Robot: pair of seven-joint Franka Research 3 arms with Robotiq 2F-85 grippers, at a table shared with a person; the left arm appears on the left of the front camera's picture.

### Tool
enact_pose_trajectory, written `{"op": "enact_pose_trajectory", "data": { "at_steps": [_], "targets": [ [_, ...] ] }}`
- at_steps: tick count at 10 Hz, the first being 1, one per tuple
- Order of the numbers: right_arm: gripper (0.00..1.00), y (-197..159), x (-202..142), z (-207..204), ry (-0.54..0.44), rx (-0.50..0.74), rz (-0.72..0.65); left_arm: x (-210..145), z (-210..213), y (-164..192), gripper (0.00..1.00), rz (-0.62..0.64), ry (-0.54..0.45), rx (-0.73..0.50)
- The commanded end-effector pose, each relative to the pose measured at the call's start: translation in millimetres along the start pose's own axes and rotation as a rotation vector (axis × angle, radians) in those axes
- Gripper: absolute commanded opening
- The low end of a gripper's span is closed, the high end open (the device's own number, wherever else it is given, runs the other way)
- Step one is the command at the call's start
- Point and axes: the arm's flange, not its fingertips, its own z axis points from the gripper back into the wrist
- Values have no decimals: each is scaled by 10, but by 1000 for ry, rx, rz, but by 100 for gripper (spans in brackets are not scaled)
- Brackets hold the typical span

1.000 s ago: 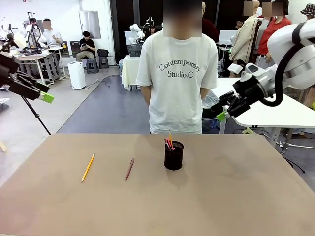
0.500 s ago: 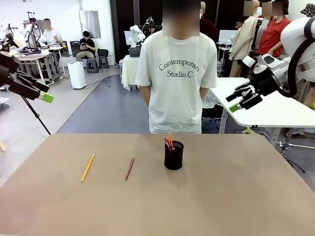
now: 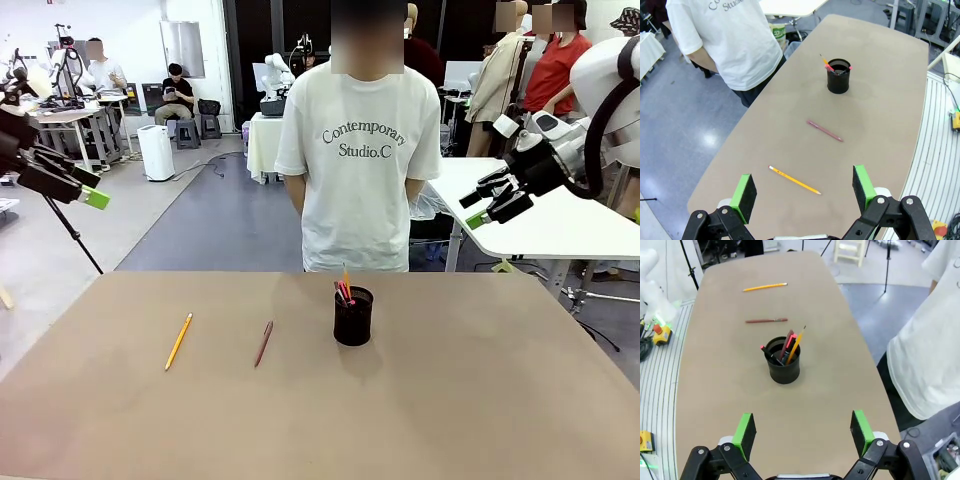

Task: Place the pens into the pen holder.
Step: Pick up a writing instrument from the table and place it into the Pen holder.

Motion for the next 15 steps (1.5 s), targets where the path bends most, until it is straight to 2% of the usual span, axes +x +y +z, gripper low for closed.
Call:
{"op": "enact_pose_trajectory", "data": {
  "at_steps": [1,15],
  "targets": [
    [100,2,14,14,0,-2,3,4,-10,-1,100,-13,-15,-4],
    [100,2,14,14,0,-2,3,4,-10,-1,100,-13,-15,-4]
  ]
}}
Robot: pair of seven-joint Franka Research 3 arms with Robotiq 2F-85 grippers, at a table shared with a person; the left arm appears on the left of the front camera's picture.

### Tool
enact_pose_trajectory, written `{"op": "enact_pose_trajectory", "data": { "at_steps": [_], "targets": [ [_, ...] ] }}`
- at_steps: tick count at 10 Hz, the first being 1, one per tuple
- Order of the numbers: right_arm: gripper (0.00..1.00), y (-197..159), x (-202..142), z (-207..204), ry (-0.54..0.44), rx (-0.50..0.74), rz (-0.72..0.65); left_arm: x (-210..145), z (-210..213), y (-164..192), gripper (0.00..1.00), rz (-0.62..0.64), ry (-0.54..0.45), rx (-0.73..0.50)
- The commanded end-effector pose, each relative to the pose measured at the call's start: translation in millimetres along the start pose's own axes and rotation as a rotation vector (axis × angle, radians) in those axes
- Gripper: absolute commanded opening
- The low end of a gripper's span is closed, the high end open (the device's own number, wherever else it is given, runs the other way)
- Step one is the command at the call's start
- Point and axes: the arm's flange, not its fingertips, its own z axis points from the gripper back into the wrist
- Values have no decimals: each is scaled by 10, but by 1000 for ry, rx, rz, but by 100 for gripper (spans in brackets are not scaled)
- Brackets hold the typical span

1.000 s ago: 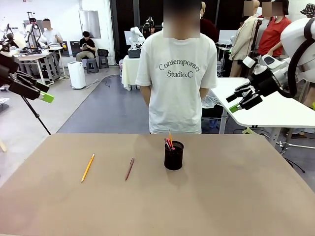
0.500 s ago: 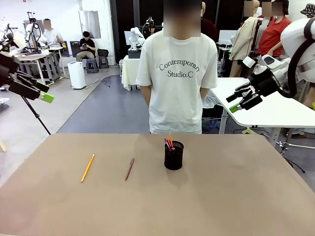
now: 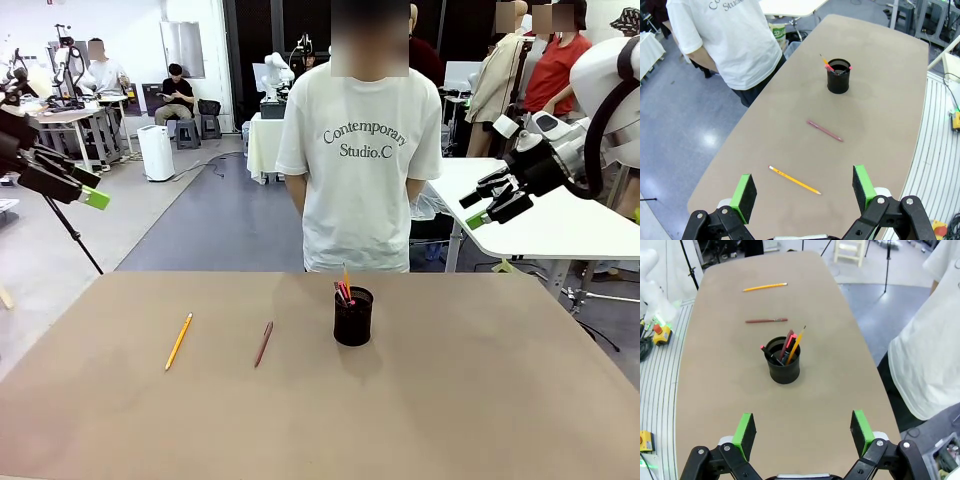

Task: Place the pens into the pen holder.
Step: Pick up a writing instrument from the table and place it into the Pen holder.

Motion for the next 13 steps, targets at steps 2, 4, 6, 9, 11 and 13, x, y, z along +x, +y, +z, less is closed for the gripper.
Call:
{"op": "enact_pose_trajectory", "data": {
  "at_steps": [2,4,6,9,11,13],
  "targets": [
    [100,2,14,14,0,-2,3,82,-137,-70,100,87,112,34],
    [100,2,14,14,0,-2,3,202,-368,-77,100,183,251,27],
    [100,2,14,14,0,-2,3,235,-721,-113,100,289,384,110],
    [100,2,14,14,0,-2,3,152,-1338,-138,100,404,518,276],
    [100,2,14,14,0,-2,3,157,-1566,-186,100,423,459,288],
    [100,2,14,14,0,-2,3,105,-1538,-159,100,411,489,288]
  ]
}}
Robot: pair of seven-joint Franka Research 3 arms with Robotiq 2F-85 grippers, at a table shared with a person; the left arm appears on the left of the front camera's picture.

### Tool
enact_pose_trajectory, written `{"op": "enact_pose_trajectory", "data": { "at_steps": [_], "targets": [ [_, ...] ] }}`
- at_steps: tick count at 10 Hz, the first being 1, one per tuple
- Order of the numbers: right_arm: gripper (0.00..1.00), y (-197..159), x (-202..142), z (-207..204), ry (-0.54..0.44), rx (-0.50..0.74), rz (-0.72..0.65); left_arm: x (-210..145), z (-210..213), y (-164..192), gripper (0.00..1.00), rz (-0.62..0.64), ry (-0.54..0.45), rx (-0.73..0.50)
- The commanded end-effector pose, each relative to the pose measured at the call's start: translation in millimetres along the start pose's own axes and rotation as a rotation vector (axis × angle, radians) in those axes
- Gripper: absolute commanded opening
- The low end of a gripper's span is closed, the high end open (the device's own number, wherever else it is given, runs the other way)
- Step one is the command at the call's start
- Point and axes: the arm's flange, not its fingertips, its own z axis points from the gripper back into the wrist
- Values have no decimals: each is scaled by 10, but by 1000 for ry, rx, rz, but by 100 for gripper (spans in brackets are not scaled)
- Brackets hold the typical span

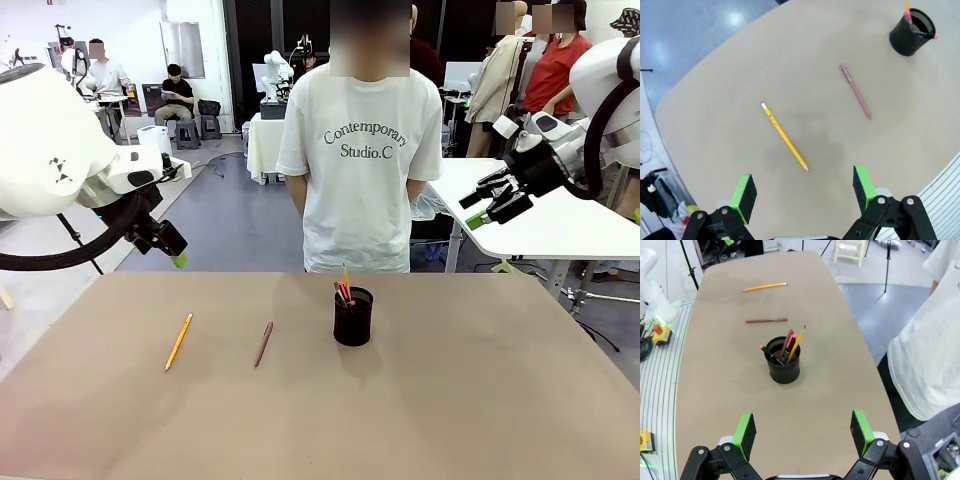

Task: Place the pens into the pen holder.
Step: Pick up a writing instrument from the table and place it into the Pen holder.

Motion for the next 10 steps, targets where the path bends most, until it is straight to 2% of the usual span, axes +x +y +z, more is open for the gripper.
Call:
{"op": "enact_pose_trajectory", "data": {
  "at_steps": [1,5,6,9,10],
  "targets": [
    [100,1,17,12,0,-2,3,-45,54,112,100,6,11,30],
    [100,1,17,12,0,-2,3,-29,13,95,100,5,5,16],
    [100,1,17,12,0,-2,3,143,-151,-16,100,41,103,65],
    [100,1,17,12,0,-2,3,557,-581,-176,100,158,188,66],
    [100,1,17,12,0,-2,3,677,-711,-293,100,256,259,123]
  ]
}}
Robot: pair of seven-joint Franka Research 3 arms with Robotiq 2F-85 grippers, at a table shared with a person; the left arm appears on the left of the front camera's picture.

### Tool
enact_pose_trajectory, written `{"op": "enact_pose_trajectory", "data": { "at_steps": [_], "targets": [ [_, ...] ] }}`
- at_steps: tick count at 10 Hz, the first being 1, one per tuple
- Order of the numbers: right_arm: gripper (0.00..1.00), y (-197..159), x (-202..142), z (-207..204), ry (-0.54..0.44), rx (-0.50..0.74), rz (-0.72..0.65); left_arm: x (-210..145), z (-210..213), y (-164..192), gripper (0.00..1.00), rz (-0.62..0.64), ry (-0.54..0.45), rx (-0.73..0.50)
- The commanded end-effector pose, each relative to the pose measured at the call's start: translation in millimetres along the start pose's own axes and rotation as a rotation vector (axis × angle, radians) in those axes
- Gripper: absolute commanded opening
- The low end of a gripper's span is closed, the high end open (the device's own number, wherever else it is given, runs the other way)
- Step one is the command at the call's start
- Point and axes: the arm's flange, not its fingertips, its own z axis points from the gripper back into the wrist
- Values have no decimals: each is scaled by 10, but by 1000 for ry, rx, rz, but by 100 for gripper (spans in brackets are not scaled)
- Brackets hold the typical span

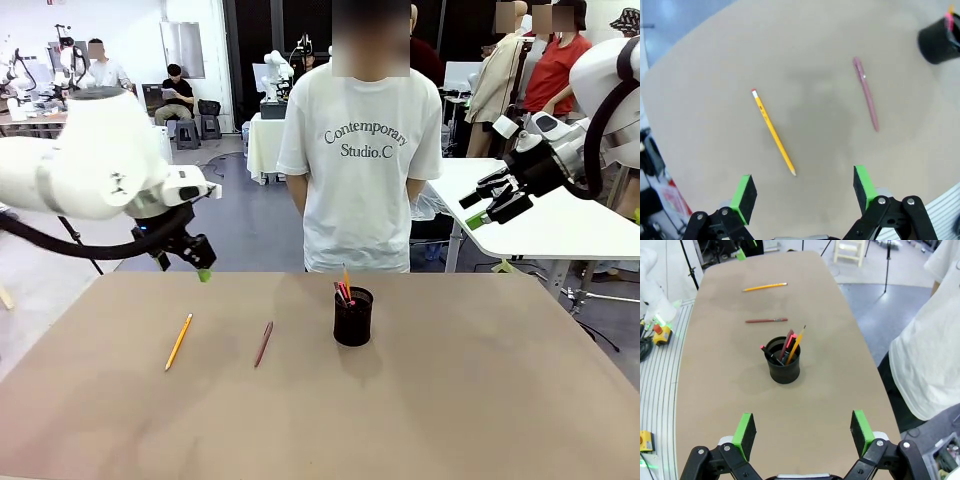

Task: Place the pens into the pen holder.
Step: Pick up a writing instrument from the table and place it into the Pen holder.

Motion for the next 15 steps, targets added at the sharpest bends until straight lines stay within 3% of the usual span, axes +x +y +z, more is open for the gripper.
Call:
{"op": "enact_pose_trajectory", "data": {
  "at_steps": [1,4,6,10,11,12,15],
  "targets": [
    [100,0,16,13,0,-2,3,348,-77,-175,100,95,82,64],
    [100,0,16,13,0,-2,3,632,-468,-469,100,190,133,143],
    [100,0,16,13,0,-2,3,815,-705,-735,100,265,92,152],
    [100,0,16,13,0,-2,3,867,-954,-969,100,147,133,3],
    [100,0,16,13,0,-2,3,794,-898,-917,100,55,143,-78],
    [100,0,16,13,0,-2,3,852,-983,-1069,100,172,129,51],
    [100,0,16,13,0,-2,3,858,-992,-1072,100,134,133,5]
  ]
}}
